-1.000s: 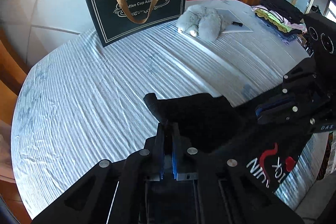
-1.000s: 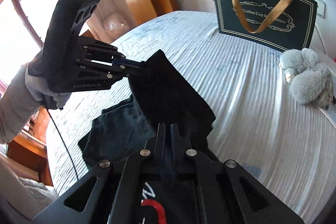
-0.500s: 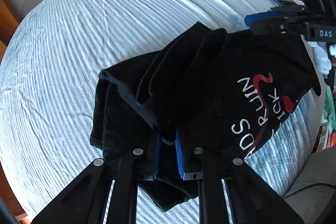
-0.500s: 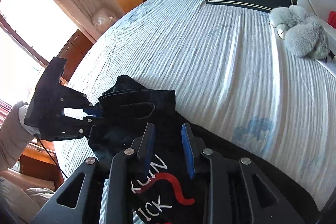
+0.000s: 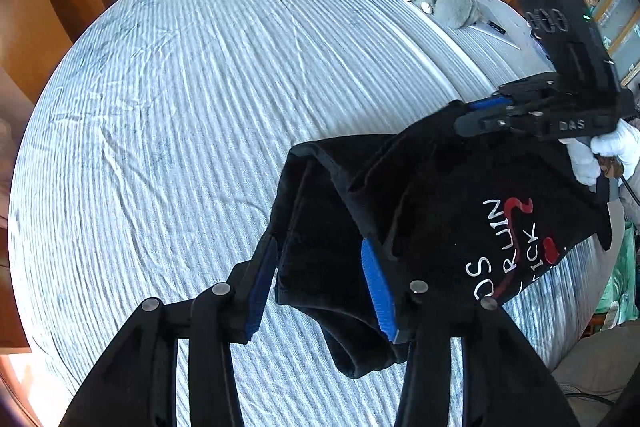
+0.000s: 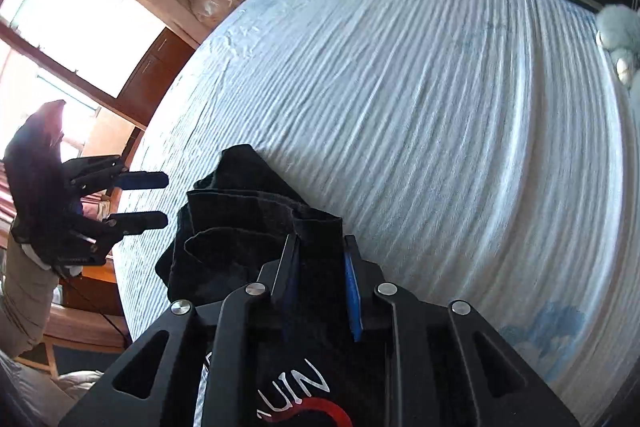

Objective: Fold clothes
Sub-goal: 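Fold the gripped shirt side lengthwise over the body with both grippers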

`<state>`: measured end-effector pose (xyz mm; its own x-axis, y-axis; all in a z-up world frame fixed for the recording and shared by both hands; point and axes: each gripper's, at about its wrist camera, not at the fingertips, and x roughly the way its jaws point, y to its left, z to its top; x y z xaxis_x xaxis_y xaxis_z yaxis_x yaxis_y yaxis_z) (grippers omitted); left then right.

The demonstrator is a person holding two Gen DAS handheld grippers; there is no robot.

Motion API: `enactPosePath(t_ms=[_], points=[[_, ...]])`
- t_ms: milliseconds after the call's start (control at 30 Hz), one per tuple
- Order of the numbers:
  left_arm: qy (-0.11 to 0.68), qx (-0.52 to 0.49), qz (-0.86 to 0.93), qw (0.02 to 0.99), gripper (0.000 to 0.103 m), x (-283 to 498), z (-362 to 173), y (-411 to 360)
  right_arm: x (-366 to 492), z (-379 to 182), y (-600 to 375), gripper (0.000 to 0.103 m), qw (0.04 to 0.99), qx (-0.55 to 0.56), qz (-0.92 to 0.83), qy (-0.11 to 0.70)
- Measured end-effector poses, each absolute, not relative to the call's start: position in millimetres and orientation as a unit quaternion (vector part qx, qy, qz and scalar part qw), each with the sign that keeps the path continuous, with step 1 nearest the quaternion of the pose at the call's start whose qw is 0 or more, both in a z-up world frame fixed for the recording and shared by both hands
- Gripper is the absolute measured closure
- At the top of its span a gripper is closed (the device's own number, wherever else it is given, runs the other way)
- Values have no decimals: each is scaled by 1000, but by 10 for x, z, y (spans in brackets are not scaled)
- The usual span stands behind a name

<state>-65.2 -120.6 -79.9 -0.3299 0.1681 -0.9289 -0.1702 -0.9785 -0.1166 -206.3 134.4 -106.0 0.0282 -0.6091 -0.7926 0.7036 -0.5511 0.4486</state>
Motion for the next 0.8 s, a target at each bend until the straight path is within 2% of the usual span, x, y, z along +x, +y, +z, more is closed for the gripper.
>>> enactPosePath(t_ms=[100,200,333,433,500,567,800], points=[[-4,-564,820,100,58,-644,-756,-1248,-1707,-749,1467,84,518,497,-692,76],[-7,-559,823,103,58,-666,-712,-1230,-1403,-750,1569,84,539,517,-657,103],[-9,-548,830,109,58,-816,-663,-1110,-1225,-990,1729,84,514,551,-646,120],[-10,-553,824,122,56,-958,-762,-1008,-1369,-974,1858,82,467,549,-688,86],[-8,-566,815,128,55,-1024,-884,-947,-1556,-907,1858,77,446,541,-711,59],[-6,-575,808,130,55,-1052,-989,-910,-1730,-850,1819,62,429,533,-728,41],[-15,-586,801,121,52,-1102,-1221,-885,-2067,-1165,1341,61,415,557,-714,89]])
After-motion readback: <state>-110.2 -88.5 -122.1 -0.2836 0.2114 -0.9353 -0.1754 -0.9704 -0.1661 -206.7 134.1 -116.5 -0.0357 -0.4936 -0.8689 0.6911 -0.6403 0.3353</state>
